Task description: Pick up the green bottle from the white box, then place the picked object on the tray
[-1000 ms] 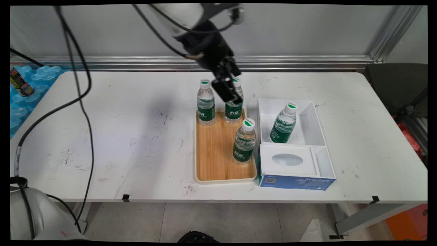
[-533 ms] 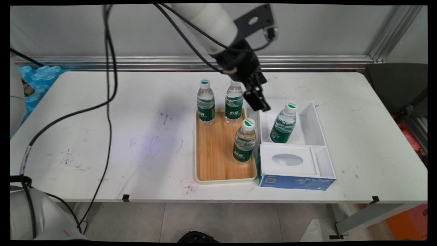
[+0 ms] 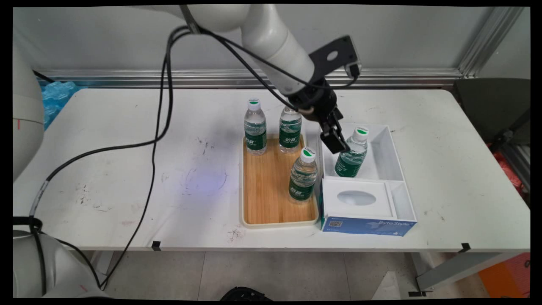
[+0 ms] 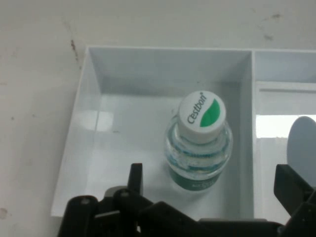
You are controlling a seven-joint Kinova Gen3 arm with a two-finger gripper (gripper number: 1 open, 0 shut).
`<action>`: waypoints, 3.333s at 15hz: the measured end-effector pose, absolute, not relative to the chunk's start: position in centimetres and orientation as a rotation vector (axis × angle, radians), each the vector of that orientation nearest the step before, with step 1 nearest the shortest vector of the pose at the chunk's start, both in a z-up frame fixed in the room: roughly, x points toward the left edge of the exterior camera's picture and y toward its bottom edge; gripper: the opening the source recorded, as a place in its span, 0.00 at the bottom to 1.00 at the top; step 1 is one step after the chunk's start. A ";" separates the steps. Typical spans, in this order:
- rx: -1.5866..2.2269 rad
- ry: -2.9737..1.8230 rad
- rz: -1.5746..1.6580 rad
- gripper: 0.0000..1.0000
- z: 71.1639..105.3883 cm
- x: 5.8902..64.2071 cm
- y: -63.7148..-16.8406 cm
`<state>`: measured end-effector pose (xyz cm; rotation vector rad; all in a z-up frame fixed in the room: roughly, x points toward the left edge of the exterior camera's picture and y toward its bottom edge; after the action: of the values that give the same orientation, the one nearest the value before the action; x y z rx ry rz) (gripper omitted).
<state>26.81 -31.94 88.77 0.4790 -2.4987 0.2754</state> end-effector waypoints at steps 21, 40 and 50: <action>0.553 -2.423 0.230 0.00 80.0 24.0 -33.2; 0.487 -2.390 0.262 0.00 91.2 26.6 -32.3; 0.520 -2.454 0.241 0.00 95.4 34.6 -28.6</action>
<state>34.56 -28.58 95.39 0.5198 -2.4537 0.2408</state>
